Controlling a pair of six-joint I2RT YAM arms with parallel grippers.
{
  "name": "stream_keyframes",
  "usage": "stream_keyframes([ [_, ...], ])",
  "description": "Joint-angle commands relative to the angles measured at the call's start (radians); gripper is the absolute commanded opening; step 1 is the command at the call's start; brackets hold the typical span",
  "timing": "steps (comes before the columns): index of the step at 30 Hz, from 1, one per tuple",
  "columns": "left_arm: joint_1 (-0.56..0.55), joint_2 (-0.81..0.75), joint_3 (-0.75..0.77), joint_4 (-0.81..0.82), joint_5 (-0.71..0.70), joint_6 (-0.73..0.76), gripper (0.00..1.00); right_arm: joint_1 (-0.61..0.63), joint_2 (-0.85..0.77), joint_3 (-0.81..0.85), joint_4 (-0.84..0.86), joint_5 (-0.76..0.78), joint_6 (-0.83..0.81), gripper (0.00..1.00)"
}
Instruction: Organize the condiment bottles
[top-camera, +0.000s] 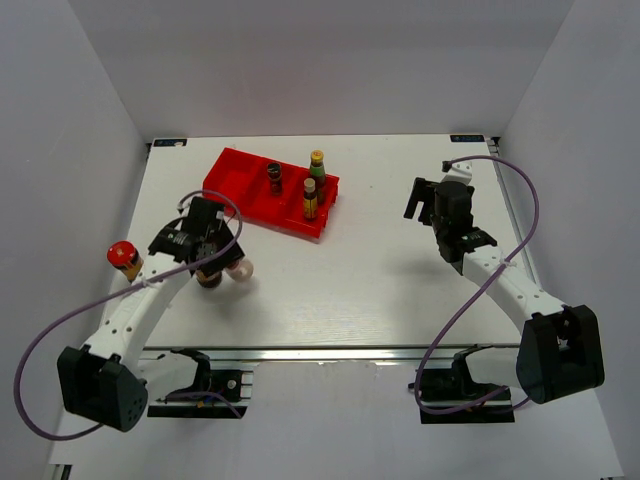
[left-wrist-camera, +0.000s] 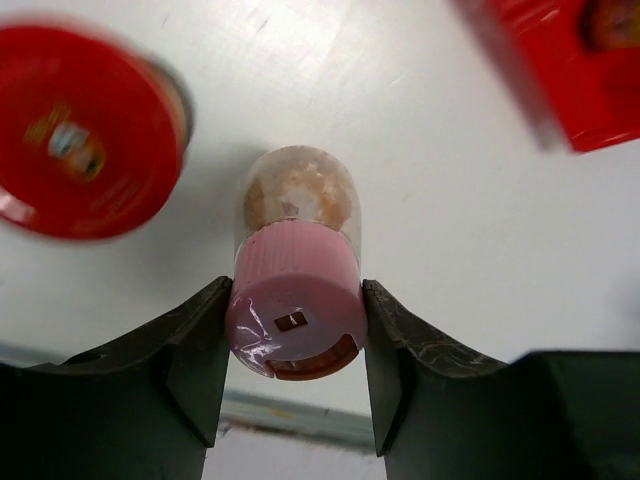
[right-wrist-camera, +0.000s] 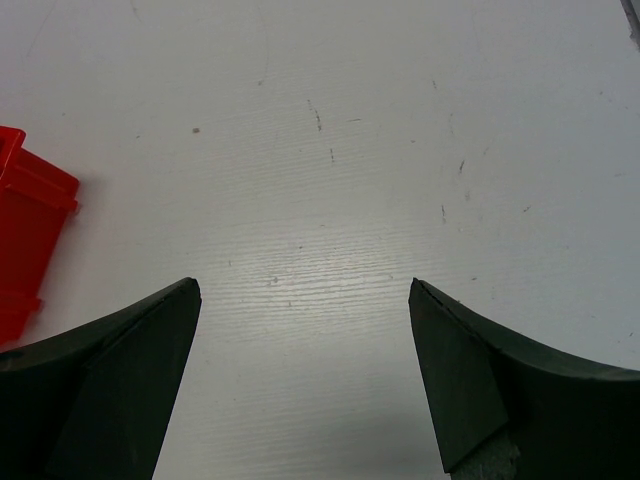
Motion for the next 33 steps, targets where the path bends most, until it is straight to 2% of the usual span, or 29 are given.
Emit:
stream_keyframes([
  [1, -0.002, 0.084, 0.117, 0.150, -0.011, 0.062, 0.18, -0.003, -0.018, 0.004, 0.021, 0.008, 0.000, 0.89],
  [8, -0.001, 0.450, 0.469, 0.158, -0.031, 0.167, 0.18, -0.003, -0.006, 0.007, 0.016, 0.052, -0.012, 0.89],
  [12, -0.001, 0.608, 0.708, 0.094, -0.011, 0.217, 0.16, -0.006, 0.000, 0.010, 0.015, 0.075, -0.019, 0.89],
  [19, -0.002, 0.785, 0.959, 0.028, 0.012, 0.279, 0.20, -0.008, 0.020, 0.018, 0.007, 0.115, -0.030, 0.89],
  [25, -0.002, 0.888, 1.016, 0.000, 0.032, 0.300, 0.20, -0.009, 0.020, 0.022, -0.010, 0.131, -0.033, 0.89],
  [33, -0.002, 0.932, 1.023, 0.003, 0.032, 0.308, 0.21, -0.012, 0.029, 0.021, -0.005, 0.158, -0.041, 0.90],
])
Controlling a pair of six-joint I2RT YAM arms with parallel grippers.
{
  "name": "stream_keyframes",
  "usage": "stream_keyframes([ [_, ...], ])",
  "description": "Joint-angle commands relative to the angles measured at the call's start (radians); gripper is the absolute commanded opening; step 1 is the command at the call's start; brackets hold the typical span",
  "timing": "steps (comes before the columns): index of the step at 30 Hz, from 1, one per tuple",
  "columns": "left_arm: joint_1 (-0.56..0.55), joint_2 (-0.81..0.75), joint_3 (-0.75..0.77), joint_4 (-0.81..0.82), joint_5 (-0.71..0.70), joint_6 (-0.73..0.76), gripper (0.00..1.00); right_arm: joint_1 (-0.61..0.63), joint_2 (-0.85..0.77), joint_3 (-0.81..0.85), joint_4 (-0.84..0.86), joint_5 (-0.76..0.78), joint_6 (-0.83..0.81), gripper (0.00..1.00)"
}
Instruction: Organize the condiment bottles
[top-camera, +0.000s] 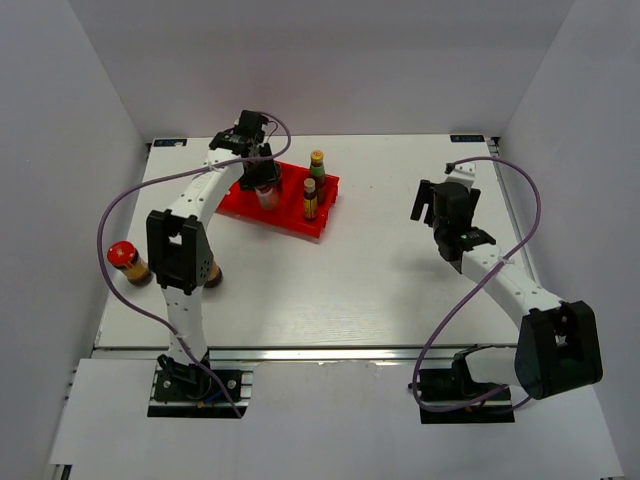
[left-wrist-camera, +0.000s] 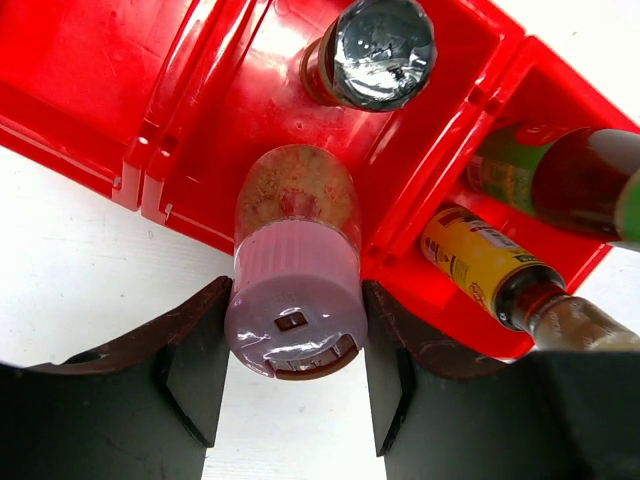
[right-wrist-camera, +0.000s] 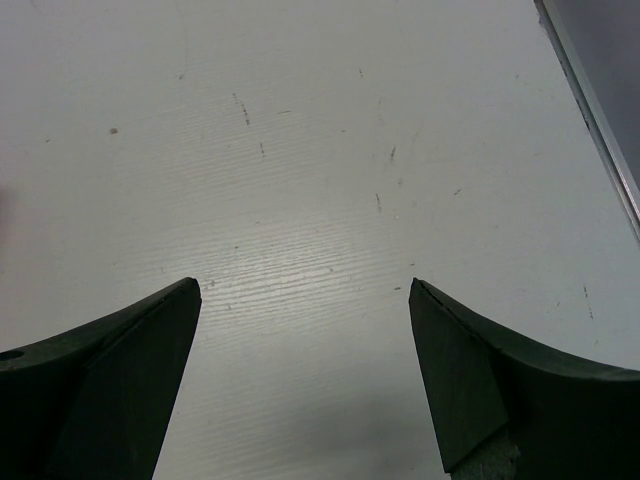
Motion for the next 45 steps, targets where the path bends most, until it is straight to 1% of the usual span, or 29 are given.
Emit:
stream_keyframes([
  [1, -0.003, -0.007, 0.044, -0.004, -0.005, 0.012, 0.21, -0.004, 0.012, 0.024, 0.020, 0.035, -0.009, 0.89],
  [3, -0.003, 0.025, 0.073, -0.011, -0.004, 0.014, 0.22, -0.005, 0.021, 0.027, 0.014, 0.037, -0.012, 0.89],
  [8, -0.003, 0.093, 0.130, -0.047, 0.004, 0.029, 0.31, -0.005, 0.045, 0.039, 0.004, 0.049, -0.015, 0.89],
  [9, -0.003, 0.096, 0.127, -0.044, 0.007, 0.034, 0.37, -0.004, 0.048, 0.041, 0.007, 0.049, -0.020, 0.89],
  [11, -0.003, 0.106, 0.114, -0.046, 0.016, 0.038, 0.37, -0.005, 0.053, 0.041, 0.008, 0.051, -0.021, 0.89],
  [15, -0.003, 0.125, 0.140, -0.069, -0.013, 0.035, 0.38, -0.005, 0.048, 0.036, 0.010, 0.057, -0.023, 0.89],
  [19, -0.003, 0.128, 0.162, -0.064, -0.001, 0.037, 0.50, -0.004, 0.050, 0.034, 0.013, 0.057, -0.024, 0.89],
  [20, -0.003, 0.127, 0.160, -0.063, -0.001, 0.037, 0.59, -0.004, 0.051, 0.036, 0.011, 0.061, -0.024, 0.89],
  [22, -0.003, 0.122, 0.154, -0.057, -0.001, 0.038, 0.62, -0.004, 0.053, 0.036, 0.010, 0.065, -0.026, 0.89],
  [23, -0.003, 0.122, 0.154, -0.058, 0.001, 0.041, 0.68, -0.005, 0.053, 0.036, 0.010, 0.066, -0.026, 0.89],
  [24, -0.001, 0.122, 0.156, -0.060, 0.001, 0.044, 0.70, -0.005, 0.051, 0.036, 0.010, 0.068, -0.024, 0.89],
  [27, -0.003, 0.122, 0.159, -0.060, -0.001, 0.049, 0.71, -0.005, 0.050, 0.036, 0.007, 0.074, -0.027, 0.89],
  [29, -0.001, 0.123, 0.163, -0.061, -0.001, 0.052, 0.74, -0.005, 0.047, 0.036, 0.005, 0.080, -0.027, 0.89],
  [30, -0.001, 0.123, 0.167, -0.064, 0.001, 0.051, 0.79, -0.005, 0.047, 0.036, 0.004, 0.081, -0.027, 0.90],
  [32, -0.001, 0.122, 0.176, -0.072, 0.001, 0.051, 0.82, -0.005, 0.042, 0.034, 0.004, 0.081, -0.027, 0.89],
  [33, -0.001, 0.119, 0.179, -0.075, -0.006, 0.048, 0.88, -0.005, 0.039, 0.034, 0.004, 0.077, -0.026, 0.89],
  [34, -0.003, 0.114, 0.180, -0.075, -0.009, 0.048, 0.92, -0.005, 0.039, 0.031, 0.004, 0.075, -0.026, 0.89],
  [36, -0.003, 0.084, 0.177, -0.073, -0.016, 0.046, 0.98, -0.005, 0.035, 0.030, 0.007, 0.075, -0.027, 0.89],
  [38, -0.003, 0.056, 0.170, -0.072, -0.027, 0.044, 0.98, -0.005, 0.030, 0.028, 0.007, 0.066, -0.030, 0.89],
  [41, -0.001, -0.042, 0.098, -0.051, -0.050, 0.029, 0.98, -0.005, 0.018, 0.025, 0.010, 0.020, -0.034, 0.89],
  [42, -0.001, -0.112, 0.022, -0.029, -0.059, 0.006, 0.98, -0.005, 0.015, 0.027, 0.005, -0.016, -0.030, 0.89],
  [44, -0.003, -0.194, -0.072, 0.012, -0.084, -0.017, 0.98, -0.005, 0.001, 0.028, 0.002, -0.047, -0.026, 0.89],
  [45, -0.001, -0.285, -0.176, 0.029, -0.094, -0.046, 0.98, -0.005, -0.011, 0.027, 0.005, -0.069, -0.023, 0.89],
])
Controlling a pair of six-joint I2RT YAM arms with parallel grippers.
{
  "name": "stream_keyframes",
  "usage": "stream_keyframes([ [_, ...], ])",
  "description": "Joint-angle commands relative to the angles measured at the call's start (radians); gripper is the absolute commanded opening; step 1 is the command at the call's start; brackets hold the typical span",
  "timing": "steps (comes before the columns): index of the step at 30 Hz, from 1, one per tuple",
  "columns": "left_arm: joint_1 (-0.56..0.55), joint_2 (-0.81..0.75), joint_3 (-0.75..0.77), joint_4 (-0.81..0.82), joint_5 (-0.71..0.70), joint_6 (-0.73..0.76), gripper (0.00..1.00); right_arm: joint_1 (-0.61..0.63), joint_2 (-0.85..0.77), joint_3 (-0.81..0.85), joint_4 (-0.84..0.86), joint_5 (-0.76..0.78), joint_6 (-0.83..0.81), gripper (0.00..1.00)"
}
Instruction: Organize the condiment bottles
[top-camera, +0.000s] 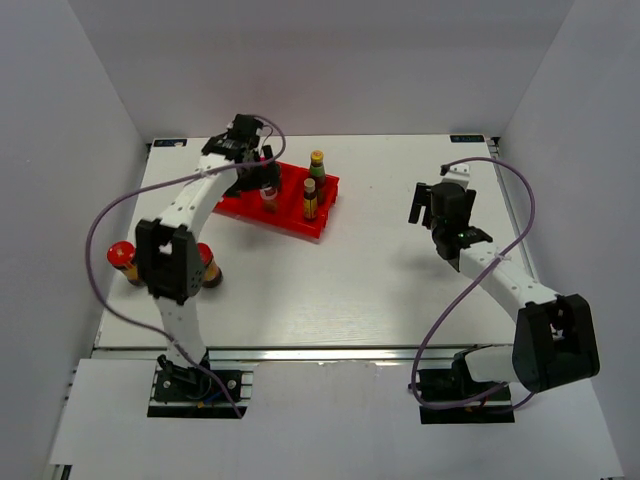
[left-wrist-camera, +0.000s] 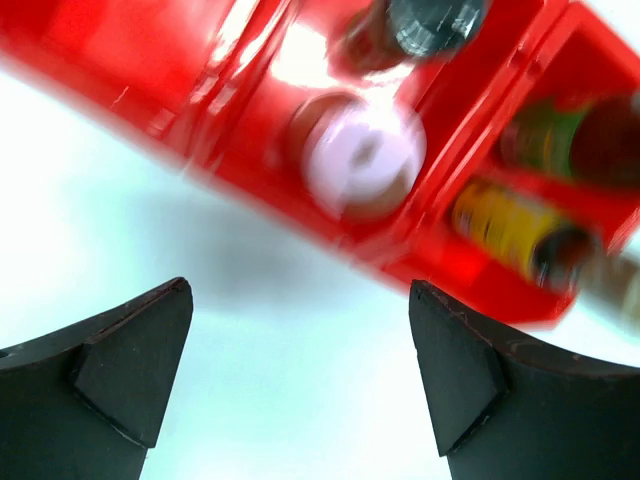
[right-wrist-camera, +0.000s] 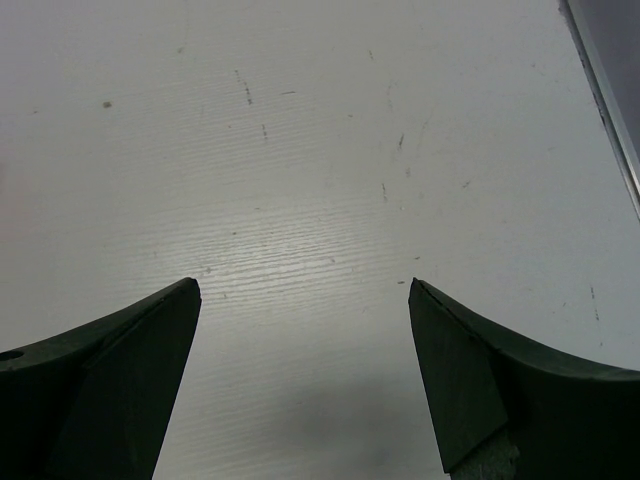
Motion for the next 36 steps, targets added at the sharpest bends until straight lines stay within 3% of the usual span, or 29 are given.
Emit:
stream_keyframes([
  [1, -0.001, -0.279, -0.172, 0.062, -0.069, -0.080, 0.98, -0.005, -0.054, 0.021, 0.024, -0.072, 0.004, 0.89],
  [7, -0.003, -0.672, -0.586, 0.122, -0.149, -0.229, 0.98, -0.005, -0.053, 0.090, 0.011, -0.213, 0.030, 0.89],
  [9, -0.003, -0.747, -0.651, 0.067, -0.225, -0.290, 0.98, -0.005, -0.042, 0.127, -0.014, -0.286, 0.058, 0.89],
  [14, -0.003, -0.933, -0.855, 0.035, -0.250, -0.350, 0.98, -0.004, -0.005, 0.227, -0.041, -0.426, 0.125, 0.89],
  [18, -0.003, -0.967, -0.898, -0.001, -0.301, -0.402, 0.98, -0.005, 0.000, 0.214, -0.009, -0.514, 0.161, 0.89],
  [22, 0.002, -0.975, -0.925, -0.018, -0.367, -0.441, 0.98, -0.005, -0.004, 0.219, -0.038, -0.492, 0.153, 0.89],
  [36, 0.106, -0.897, -0.987, 0.166, -0.296, -0.385, 0.98, -0.005, 0.001, 0.207, -0.041, -0.460, 0.107, 0.89],
])
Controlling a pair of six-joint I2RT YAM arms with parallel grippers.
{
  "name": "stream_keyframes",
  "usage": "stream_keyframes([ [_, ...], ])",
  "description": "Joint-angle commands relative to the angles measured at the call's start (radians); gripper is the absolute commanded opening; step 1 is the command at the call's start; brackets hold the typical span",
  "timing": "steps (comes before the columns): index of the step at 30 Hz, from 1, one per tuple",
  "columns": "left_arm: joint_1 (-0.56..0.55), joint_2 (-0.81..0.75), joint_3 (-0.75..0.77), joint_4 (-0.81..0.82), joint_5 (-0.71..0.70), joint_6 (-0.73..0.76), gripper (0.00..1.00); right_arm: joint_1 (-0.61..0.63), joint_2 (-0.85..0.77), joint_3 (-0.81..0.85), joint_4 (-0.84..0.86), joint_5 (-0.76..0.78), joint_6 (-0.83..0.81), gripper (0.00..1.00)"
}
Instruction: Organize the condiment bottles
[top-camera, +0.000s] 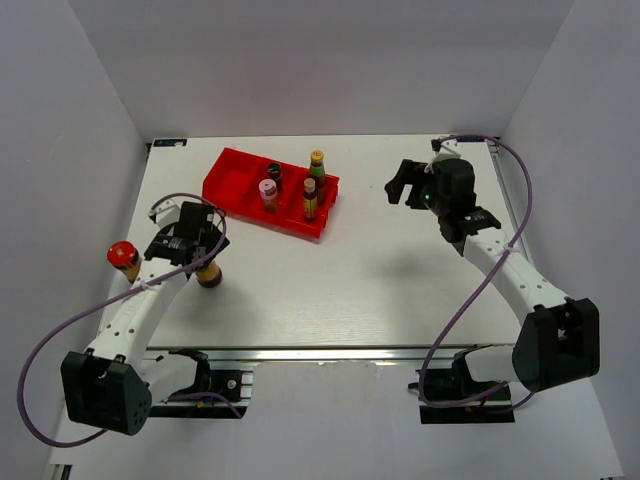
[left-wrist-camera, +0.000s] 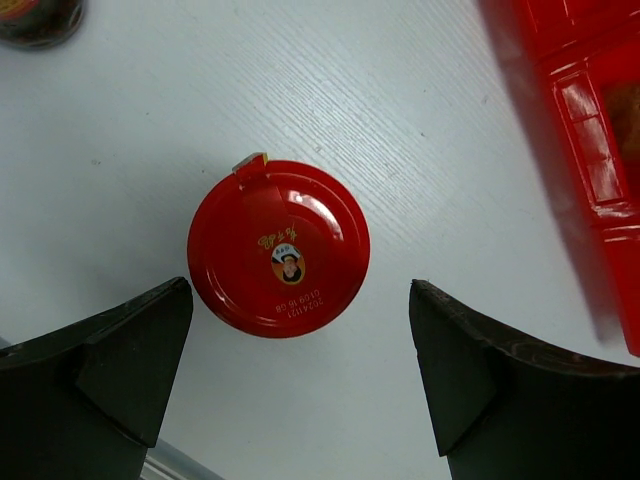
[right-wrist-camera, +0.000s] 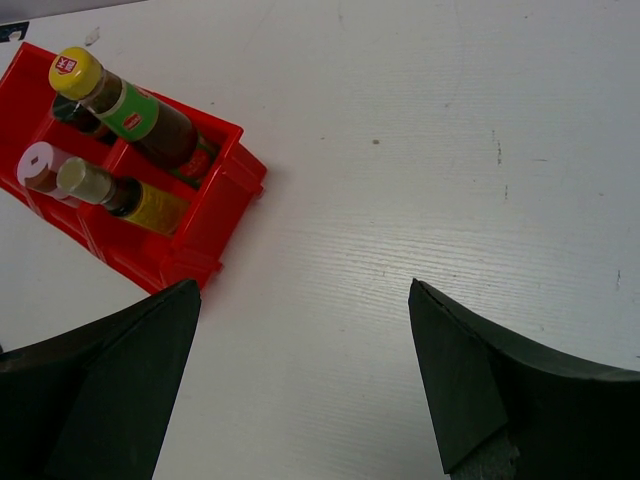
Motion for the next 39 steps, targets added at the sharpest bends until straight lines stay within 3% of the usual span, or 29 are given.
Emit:
stream_keyframes([
  [1, 0.029, 0.007, -0.019, 0.053, 0.003, 0.008, 0.98, -0.005, 0.003, 0.016, 0.014, 0.018, -0.021, 0.89],
  [13, 0.066, 0.094, -0.010, 0.066, 0.042, 0.020, 0.98, -0.005, 0.014, 0.007, 0.020, 0.036, -0.030, 0.89],
  [18, 0.076, 0.119, -0.005, 0.056, 0.045, 0.020, 0.89, -0.005, 0.016, 0.004, 0.020, 0.050, -0.035, 0.89],
  [23, 0.089, 0.140, 0.002, 0.050, 0.049, 0.020, 0.87, -0.005, 0.003, -0.007, 0.026, 0.084, -0.044, 0.89],
  [39, 0.093, 0.107, 0.050, 0.064, 0.129, 0.070, 0.47, -0.005, 0.002, -0.016, 0.034, 0.102, -0.046, 0.89],
])
